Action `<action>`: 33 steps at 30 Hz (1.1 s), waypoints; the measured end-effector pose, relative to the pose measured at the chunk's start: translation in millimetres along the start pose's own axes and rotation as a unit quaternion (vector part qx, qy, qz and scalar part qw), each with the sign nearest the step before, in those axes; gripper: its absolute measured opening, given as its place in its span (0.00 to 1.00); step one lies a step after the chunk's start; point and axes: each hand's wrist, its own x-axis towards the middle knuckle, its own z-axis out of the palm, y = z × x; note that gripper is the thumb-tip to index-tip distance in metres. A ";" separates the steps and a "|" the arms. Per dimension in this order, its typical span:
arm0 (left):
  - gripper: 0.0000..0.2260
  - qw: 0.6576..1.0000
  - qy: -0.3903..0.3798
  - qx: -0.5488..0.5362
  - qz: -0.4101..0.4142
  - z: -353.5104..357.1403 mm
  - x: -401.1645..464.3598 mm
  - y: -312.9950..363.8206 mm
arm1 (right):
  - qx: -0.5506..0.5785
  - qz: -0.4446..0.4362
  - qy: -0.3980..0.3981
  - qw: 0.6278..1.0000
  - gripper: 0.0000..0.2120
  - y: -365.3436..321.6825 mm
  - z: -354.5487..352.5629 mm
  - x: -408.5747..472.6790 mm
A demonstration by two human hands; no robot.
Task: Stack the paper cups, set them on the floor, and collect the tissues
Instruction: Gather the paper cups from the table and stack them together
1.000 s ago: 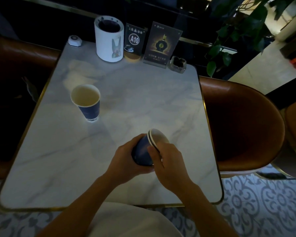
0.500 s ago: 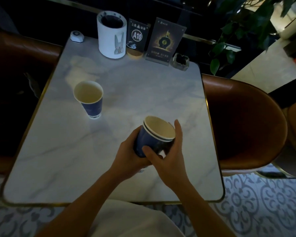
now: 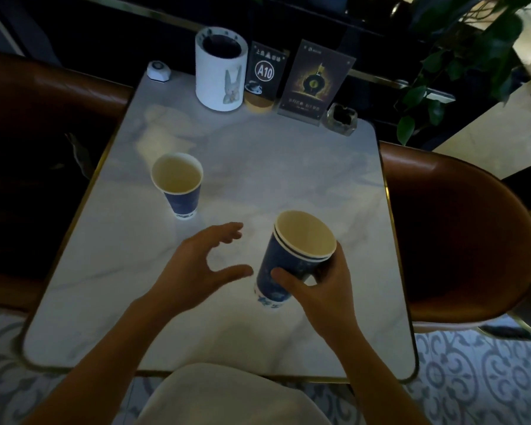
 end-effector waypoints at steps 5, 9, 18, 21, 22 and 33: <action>0.20 0.975 0.210 0.066 0.017 -20.4 13.5 -12.2 | -0.024 -0.009 -0.025 0.999 0.40 -0.4 5.9 8.1; 0.20 0.954 0.275 0.109 0.055 -34.4 37.2 -16.5 | -0.029 -0.013 -0.039 0.999 0.40 -0.2 6.7 6.6; 0.08 0.964 0.134 0.229 -0.036 -40.7 80.9 -51.3 | -0.051 0.006 -0.083 0.995 0.40 0.9 18.8 16.0; 0.09 0.954 0.187 0.233 -0.024 -43.7 75.7 -55.7 | -0.052 0.007 -0.089 0.995 0.41 1.6 21.3 13.8; 0.10 0.953 0.201 0.224 -0.036 -45.9 75.6 -57.8 | -0.053 0.009 -0.090 0.994 0.41 2.6 21.4 13.8; 0.16 0.953 0.291 0.037 -0.079 -26.9 42.0 -18.2 | -0.136 0.010 -0.143 0.980 0.38 8.7 10.4 5.6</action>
